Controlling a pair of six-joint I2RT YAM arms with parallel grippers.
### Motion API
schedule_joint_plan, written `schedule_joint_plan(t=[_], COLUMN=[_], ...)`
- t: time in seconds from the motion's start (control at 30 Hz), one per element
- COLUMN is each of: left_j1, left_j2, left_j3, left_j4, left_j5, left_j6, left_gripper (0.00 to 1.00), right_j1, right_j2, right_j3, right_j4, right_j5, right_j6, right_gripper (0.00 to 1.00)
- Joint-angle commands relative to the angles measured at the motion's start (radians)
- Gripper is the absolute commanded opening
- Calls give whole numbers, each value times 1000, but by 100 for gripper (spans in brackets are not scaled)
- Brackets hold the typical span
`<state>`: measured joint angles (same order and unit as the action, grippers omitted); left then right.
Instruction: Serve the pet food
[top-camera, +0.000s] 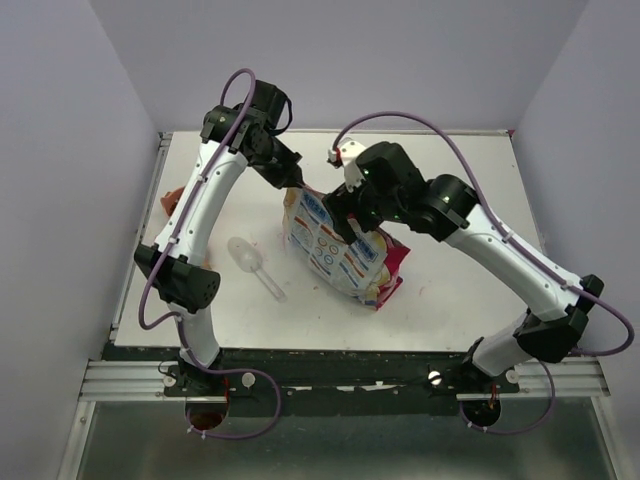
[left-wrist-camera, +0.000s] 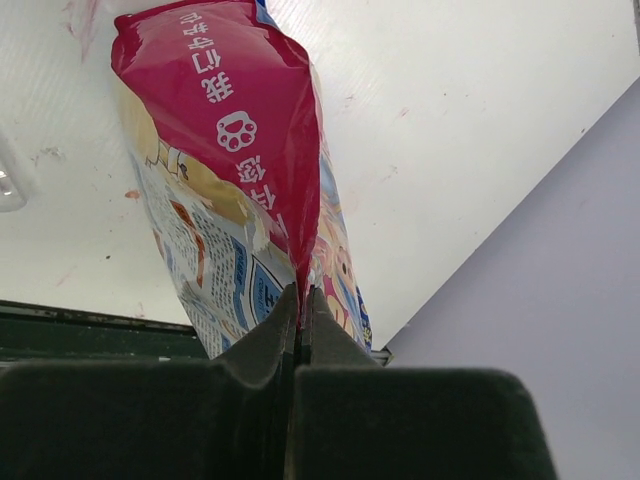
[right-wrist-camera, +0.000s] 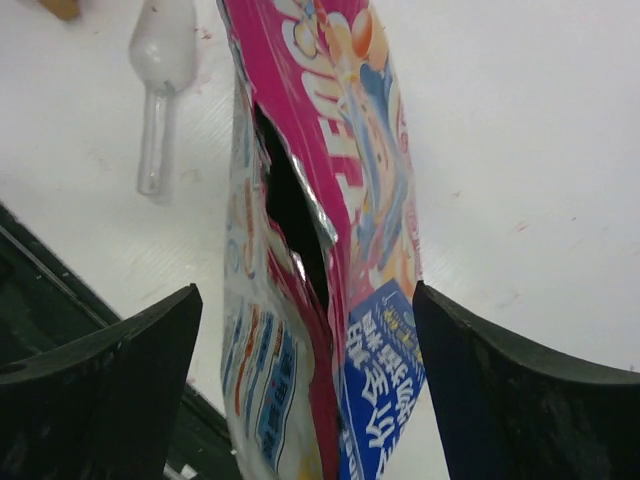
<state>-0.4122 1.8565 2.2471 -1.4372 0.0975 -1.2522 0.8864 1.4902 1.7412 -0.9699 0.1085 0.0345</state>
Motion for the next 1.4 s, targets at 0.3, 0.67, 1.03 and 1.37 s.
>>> schedule_joint_plan(t=[0.3, 0.67, 1.03, 1.37], left_j1=[59, 66, 73, 78], left_j2=[-68, -69, -89, -92], left_j3=[62, 63, 39, 43], left_j4=[-114, -121, -118, -120], left_j5=[2, -47, -64, -76], left_j6=[-55, -27, -4, -7], left_gripper=[0, 0, 0, 0], right_j1=[232, 195, 138, 129], right_j2=[245, 185, 64, 29], right_j3=[116, 113, -31, -60], right_j4=[86, 16, 11, -26], right_j5=[756, 366, 298, 333], right_j6=[-156, -144, -97, -79], right_gripper=[69, 0, 33, 0])
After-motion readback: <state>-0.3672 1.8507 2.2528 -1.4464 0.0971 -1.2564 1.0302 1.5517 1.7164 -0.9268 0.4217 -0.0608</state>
